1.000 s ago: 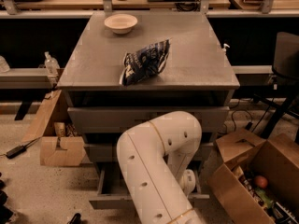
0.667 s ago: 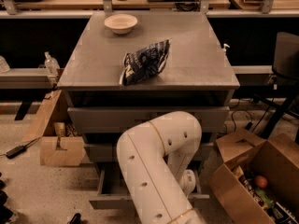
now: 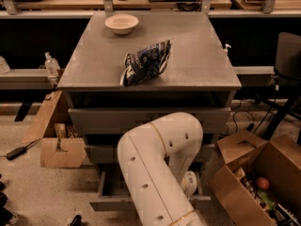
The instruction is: Open bottom drawer
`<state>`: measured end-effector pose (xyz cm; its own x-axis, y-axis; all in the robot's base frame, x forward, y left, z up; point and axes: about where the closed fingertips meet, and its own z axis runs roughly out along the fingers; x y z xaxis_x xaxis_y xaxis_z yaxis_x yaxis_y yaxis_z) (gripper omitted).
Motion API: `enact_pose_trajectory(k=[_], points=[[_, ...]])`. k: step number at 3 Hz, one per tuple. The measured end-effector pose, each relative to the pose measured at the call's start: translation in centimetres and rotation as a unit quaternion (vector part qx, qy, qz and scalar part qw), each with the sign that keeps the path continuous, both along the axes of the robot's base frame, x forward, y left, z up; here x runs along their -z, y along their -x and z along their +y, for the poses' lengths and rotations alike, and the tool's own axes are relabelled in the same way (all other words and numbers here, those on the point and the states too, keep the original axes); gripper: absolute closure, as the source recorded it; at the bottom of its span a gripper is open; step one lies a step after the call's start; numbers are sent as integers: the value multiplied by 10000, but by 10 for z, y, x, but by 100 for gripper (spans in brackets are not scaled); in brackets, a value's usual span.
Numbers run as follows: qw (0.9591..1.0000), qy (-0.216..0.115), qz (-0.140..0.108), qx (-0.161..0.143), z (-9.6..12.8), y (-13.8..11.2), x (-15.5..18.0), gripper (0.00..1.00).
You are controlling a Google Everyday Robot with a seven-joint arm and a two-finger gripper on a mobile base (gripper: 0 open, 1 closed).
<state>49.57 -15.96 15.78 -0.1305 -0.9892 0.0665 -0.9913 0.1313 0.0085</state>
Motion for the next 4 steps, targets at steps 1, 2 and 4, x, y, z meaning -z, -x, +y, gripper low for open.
enact_pose_trajectory(k=[1, 2, 4], points=[[10000, 0, 0, 0, 0, 0, 0, 7], [9997, 81, -37, -206, -1, -1, -18, 9], [9940, 176, -745, -781, 0, -31, -108, 56]])
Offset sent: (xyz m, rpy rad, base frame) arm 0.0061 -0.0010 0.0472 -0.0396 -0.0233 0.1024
